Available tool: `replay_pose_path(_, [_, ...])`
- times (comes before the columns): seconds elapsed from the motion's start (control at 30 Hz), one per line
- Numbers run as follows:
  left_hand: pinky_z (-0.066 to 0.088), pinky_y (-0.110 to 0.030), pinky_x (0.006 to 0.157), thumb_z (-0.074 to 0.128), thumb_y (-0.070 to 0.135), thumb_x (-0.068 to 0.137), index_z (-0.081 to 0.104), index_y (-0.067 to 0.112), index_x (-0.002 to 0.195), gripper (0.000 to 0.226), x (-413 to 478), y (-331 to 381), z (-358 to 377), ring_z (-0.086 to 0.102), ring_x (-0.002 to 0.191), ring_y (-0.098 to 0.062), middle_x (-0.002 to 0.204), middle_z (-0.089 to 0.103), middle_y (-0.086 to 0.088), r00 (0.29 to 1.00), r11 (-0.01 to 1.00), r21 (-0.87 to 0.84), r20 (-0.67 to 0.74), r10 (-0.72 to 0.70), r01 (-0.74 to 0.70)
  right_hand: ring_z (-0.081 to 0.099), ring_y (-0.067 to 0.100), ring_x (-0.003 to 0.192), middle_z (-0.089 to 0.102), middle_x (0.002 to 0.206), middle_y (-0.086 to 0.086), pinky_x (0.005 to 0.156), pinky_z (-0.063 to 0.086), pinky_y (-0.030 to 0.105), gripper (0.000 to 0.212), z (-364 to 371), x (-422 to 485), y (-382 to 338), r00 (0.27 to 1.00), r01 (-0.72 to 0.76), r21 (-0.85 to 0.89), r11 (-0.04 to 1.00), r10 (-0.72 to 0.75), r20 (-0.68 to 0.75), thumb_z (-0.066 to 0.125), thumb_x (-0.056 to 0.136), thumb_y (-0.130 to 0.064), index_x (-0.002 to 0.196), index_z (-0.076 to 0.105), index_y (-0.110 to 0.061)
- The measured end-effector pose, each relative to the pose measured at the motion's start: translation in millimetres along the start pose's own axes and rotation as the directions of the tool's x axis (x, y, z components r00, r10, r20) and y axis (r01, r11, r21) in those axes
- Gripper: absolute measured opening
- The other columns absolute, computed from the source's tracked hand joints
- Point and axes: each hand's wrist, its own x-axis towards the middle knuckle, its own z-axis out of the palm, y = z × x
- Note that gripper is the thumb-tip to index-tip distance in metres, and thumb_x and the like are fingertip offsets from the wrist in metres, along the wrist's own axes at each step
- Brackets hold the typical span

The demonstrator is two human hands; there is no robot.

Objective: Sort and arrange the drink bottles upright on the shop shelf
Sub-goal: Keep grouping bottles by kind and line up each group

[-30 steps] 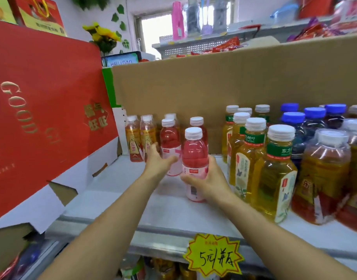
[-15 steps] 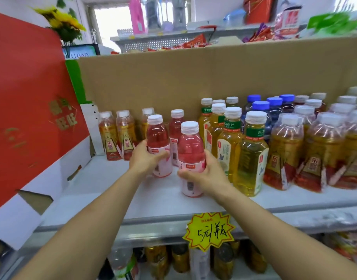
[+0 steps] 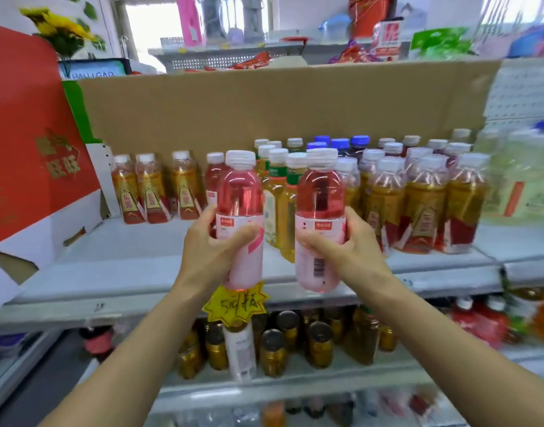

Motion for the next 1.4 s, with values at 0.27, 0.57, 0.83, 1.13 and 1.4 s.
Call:
replay_pose_path(0.27, [0.055,-0.022,0.056,0.080,0.047,0.057,0.068,0.027,0.094,0.044,-77.1,31.6,147.9,0.072,0.072,-0.009,0.086,0.076,0.003,0.997,0.994,-0.111,0.077,0.002,0.007,0.069,0.000,0.076,0.073,0.087,-0.013,0.059,0.050,0.011,0.040,-156.5,-51.6,-4.2,0.998,-0.030,-0.069,0.997,0.026,-0.054,0.087,0.071,-0.029,0.102,0.063,-0.023])
replay_pose_path(0.57, [0.056,-0.024,0.056,0.083,0.047,0.054,0.068,0.029,0.093,0.045,-114.4,54.8,286.0,0.074,0.075,-0.018,0.088,0.076,-0.001,0.979,0.977,-0.191,0.198,-0.051,0.090,0.071,0.002,0.080,0.073,0.090,-0.014,0.060,0.052,0.011,0.044,-301.2,-78.4,8.4,0.988,-0.100,-0.102,0.990,0.086,-0.129,0.085,0.071,-0.038,0.107,0.061,-0.029])
replay_pose_path(0.83, [0.060,-0.028,0.062,0.081,0.054,0.058,0.066,0.038,0.097,0.045,-89.2,48.3,342.3,0.075,0.081,-0.015,0.094,0.076,0.003,0.976,0.988,-0.151,0.217,0.011,0.022,0.067,-0.006,0.082,0.069,0.092,-0.026,0.055,0.051,0.013,0.046,-359.4,-7.7,37.9,0.982,-0.059,-0.088,0.994,0.042,-0.182,0.083,0.071,-0.038,0.108,0.055,-0.040])
replay_pose_path(1.13, [0.057,-0.020,0.058,0.078,0.060,0.057,0.062,0.050,0.094,0.042,-53.9,30.4,355.3,0.073,0.081,-0.008,0.093,0.074,0.012,0.996,0.998,-0.054,0.082,0.019,-0.014,0.070,0.000,0.084,0.075,0.093,-0.016,0.077,0.053,0.023,0.049,-354.9,91.9,106.4,0.993,-0.105,-0.065,0.992,0.101,-0.069,0.088,0.070,-0.020,0.109,0.062,-0.034])
replay_pose_path(1.4, [0.055,-0.016,0.057,0.079,0.058,0.057,0.062,0.047,0.095,0.043,-41.2,28.6,356.3,0.072,0.083,-0.006,0.094,0.073,0.013,0.999,1.000,-0.020,-0.051,0.012,-0.013,0.068,0.005,0.090,0.072,0.100,-0.007,0.070,0.049,0.021,0.058,-334.8,146.4,135.2,0.989,-0.137,-0.088,0.987,0.142,0.042,0.090,0.067,-0.022,0.115,0.058,-0.027])
